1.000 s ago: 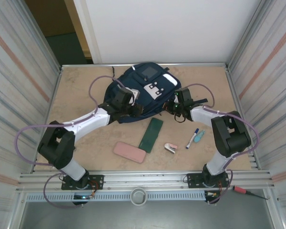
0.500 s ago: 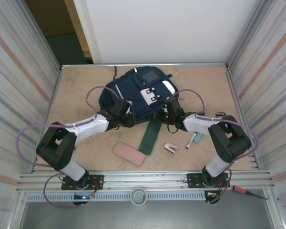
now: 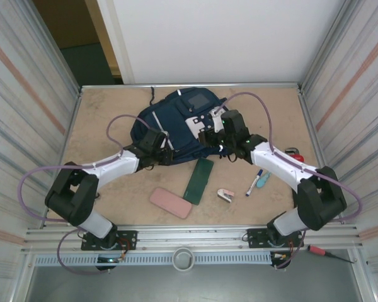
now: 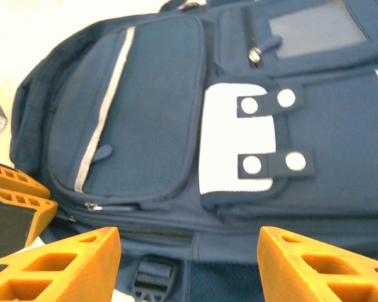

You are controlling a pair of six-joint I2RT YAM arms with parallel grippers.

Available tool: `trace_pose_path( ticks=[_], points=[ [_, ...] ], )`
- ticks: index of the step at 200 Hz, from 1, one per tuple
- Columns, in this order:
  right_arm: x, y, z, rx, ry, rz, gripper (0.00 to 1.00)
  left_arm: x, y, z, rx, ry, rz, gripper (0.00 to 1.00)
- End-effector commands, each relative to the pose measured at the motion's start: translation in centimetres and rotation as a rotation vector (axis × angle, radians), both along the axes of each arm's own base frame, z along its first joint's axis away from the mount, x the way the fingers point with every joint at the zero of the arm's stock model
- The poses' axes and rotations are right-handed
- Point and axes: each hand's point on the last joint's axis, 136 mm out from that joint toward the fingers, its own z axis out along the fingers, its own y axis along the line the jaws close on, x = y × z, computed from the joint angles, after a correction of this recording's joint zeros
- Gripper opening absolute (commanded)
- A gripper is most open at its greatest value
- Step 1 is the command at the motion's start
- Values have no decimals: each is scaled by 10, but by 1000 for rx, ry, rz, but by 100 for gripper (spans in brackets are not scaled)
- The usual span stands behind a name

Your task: Pack books, pencil case, and school supplies into a backpack

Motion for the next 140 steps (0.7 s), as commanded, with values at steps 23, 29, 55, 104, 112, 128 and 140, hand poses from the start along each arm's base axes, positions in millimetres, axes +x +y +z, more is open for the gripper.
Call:
trace_pose_path(
  ticks=[23, 29, 55, 104, 112, 128, 140],
  points=[
    [10, 35, -17, -120, -22, 253, 64, -7, -4, -19, -61, 79, -11, 20],
    [12, 39, -23, -147, -22, 277, 65, -6, -4, -20, -63, 81, -8, 19],
    [16, 53, -45, -230, -29, 369, 71, -4, -3, -21, -88, 86, -7, 8],
    [5, 77, -92, -440, -61, 542, 76, -5, 3, -17, -105, 70, 4, 0],
    [6, 80, -96, -448, -62, 553, 76, -5, 4, -19, -106, 72, 7, 0],
    [10, 85, -103, -481, -75, 571, 76, -7, 7, -21, -106, 78, 10, 0],
    [10, 89, -108, -520, -87, 595, 75, -8, 8, -23, -104, 81, 9, 0]
  ],
)
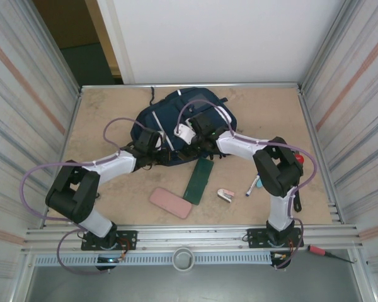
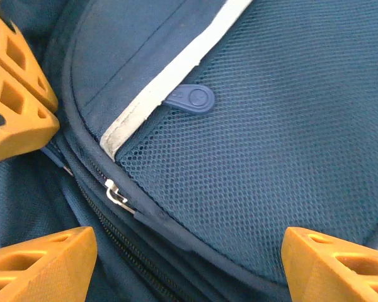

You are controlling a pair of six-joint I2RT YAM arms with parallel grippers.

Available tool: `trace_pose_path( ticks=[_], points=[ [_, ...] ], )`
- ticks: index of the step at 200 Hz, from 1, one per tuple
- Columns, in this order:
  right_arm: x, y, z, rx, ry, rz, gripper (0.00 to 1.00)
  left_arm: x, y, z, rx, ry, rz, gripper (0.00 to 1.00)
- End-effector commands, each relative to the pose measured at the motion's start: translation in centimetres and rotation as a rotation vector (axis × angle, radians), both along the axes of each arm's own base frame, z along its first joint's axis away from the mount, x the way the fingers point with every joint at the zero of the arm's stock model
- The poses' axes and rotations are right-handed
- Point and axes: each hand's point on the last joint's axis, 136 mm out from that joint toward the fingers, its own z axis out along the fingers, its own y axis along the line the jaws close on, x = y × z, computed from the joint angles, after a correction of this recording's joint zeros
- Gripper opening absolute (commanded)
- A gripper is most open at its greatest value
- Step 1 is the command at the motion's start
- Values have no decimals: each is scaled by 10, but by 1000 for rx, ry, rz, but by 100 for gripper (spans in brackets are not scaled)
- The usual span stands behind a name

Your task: Pack books, pencil case, and school supplies into a backpack

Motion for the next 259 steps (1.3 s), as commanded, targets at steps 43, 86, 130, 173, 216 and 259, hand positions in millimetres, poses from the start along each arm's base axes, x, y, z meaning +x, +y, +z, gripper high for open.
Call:
trace_pose_path(
  ticks=[43, 86, 130, 173, 216, 259],
  points=[
    [19, 12, -19, -194, -143, 102, 63, -14, 12, -19, 11, 57, 12, 0],
    [18, 15, 3, -165, -179, 102, 11, -14, 17, -15, -20, 64, 22, 0],
    [13, 18, 50, 4, -156, 70, 0, -12, 9, 2, -134, 61, 0, 14],
    [11, 10, 69, 102, -103, 41, 0, -4, 9, 24, -236, 18, 20, 36],
    [14, 4, 87, 207, -30, 12, 0, 0, 10, 34, -234, -8, 6, 46],
    [12, 2, 95, 244, 0, 18, 0, -1, 12, 24, -178, 11, -23, 46]
  ],
)
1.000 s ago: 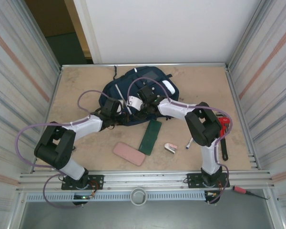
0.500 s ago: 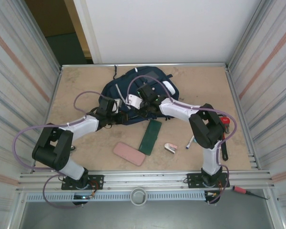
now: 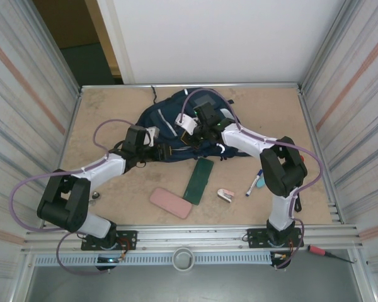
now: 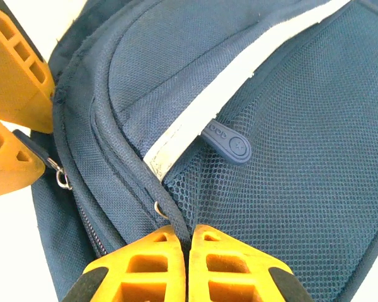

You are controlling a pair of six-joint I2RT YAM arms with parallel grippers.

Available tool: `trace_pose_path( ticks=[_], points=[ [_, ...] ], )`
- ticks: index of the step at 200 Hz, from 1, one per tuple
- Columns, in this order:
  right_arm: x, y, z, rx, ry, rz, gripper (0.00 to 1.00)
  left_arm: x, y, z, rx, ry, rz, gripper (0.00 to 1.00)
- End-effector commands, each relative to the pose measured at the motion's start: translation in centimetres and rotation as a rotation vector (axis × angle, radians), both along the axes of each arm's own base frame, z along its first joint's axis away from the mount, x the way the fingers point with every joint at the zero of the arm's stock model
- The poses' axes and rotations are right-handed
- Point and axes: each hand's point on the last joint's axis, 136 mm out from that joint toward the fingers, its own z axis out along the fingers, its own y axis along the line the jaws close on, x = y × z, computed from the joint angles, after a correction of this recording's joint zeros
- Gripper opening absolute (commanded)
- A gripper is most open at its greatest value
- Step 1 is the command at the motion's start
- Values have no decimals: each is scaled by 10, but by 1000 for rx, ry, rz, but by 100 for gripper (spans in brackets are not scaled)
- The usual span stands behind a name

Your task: Pack books, pencil case, and school supplies into a backpack

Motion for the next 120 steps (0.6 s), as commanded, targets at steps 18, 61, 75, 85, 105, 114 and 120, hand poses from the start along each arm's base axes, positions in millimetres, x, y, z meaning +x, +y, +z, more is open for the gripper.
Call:
trace_pose_path(
  ticks=[18, 61, 75, 85, 105, 114, 120],
  points=[
    [-2, 2, 46, 112, 3, -17, 0, -1, 8, -9, 71, 25, -27, 46],
    [1, 3, 44, 101, 15, -19, 0, -2, -7, -3, 46, -11, -99, 47],
    [1, 3, 45, 100, 15, -20, 0, -1, -10, -5, 62, -13, -119, 46],
    [1, 3, 45, 98, 16, -20, 0, -1, -11, -6, 69, -14, -132, 45],
    [2, 2, 45, 93, 14, -26, 0, -2, -17, -7, 69, -20, -162, 40],
    [2, 2, 44, 90, 17, -25, 0, -2, -19, -5, 68, -26, -172, 40],
    [3, 2, 45, 89, 15, -26, 0, -2, -21, -5, 68, -32, -180, 39]
  ],
)
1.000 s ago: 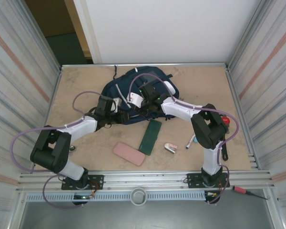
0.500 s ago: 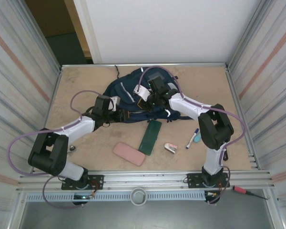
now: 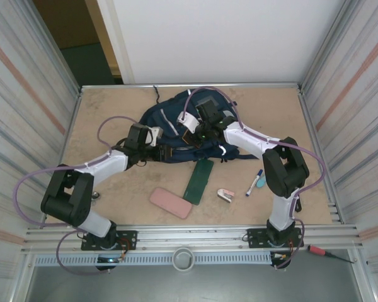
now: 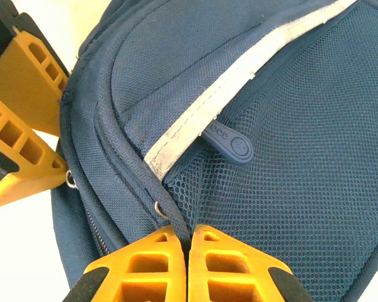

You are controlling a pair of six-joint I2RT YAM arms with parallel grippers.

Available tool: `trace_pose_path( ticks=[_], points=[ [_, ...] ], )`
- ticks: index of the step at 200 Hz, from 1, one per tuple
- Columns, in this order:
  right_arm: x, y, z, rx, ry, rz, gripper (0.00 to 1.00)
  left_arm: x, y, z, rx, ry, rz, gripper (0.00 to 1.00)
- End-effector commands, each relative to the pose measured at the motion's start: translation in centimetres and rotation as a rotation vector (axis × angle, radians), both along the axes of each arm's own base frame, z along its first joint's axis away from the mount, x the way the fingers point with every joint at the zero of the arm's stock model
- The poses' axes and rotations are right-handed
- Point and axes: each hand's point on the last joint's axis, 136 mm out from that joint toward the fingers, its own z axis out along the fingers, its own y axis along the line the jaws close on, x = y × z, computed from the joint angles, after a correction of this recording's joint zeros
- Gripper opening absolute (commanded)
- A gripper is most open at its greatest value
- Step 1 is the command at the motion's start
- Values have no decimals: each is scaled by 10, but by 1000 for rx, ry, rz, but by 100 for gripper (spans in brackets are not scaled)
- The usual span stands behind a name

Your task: Pack books, pencil case, and school supplies into a backpack

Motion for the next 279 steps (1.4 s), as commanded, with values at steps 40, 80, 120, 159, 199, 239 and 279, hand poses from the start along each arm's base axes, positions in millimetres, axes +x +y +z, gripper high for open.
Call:
trace_pose_path(
  ticks=[40, 80, 120, 159, 199, 239, 279],
  points=[
    [5, 7, 37, 73, -23, -9, 0, -2, -19, 6, 11, -40, -108, 28],
    [5, 5, 29, 49, -14, -16, 0, -2, -24, 18, 1, -82, -156, 13],
    [10, -6, 25, 26, -10, -43, 0, -14, -22, 32, -31, -133, -184, 6],
    [11, -6, 23, 30, -1, -45, 0, -19, -33, 28, -61, -116, -267, 17],
    [11, -6, 21, 26, 4, -47, 0, -10, -31, 29, -24, -127, -256, 32],
    [8, -6, 24, 41, 23, -35, 0, -12, -25, 46, 60, -257, -270, 36],
    [3, -6, 29, 84, 85, -9, 0, -10, -22, 48, 174, -313, -329, 41]
  ],
)
